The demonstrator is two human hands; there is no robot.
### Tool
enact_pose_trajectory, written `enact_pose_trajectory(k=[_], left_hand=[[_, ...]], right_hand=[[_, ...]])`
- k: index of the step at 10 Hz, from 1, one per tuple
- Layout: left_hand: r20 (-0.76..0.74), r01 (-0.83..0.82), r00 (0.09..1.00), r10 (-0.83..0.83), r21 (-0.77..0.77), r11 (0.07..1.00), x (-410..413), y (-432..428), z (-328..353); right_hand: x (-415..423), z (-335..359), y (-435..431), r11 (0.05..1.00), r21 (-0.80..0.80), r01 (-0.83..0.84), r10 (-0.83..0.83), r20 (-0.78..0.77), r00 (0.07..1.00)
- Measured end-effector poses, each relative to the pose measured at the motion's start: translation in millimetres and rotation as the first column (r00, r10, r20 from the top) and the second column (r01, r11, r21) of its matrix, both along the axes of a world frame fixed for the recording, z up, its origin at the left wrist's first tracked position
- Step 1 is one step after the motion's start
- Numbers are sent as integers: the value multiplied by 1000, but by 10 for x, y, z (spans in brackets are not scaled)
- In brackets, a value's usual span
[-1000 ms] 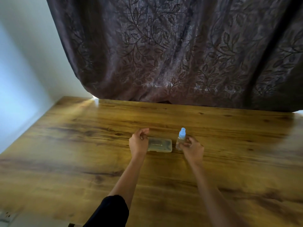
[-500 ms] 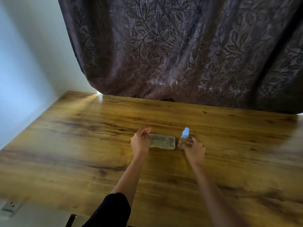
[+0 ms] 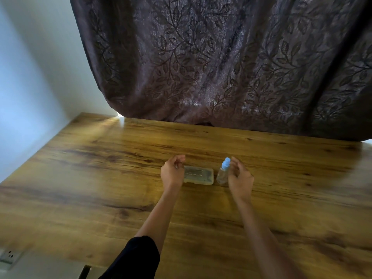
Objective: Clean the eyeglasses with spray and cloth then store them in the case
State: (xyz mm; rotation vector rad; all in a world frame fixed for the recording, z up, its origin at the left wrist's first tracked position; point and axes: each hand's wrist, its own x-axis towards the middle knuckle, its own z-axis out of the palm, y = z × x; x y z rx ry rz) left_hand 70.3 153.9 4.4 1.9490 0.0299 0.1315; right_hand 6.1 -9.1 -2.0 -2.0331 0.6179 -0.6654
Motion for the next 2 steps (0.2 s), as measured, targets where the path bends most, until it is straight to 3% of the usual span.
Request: enact_pose_trajectory(k=[2], left_hand=[[41,15,999,-15,-10,1000,54,-58,146]], right_hand=[[48,236,39,999,21,-41,36,196,980]])
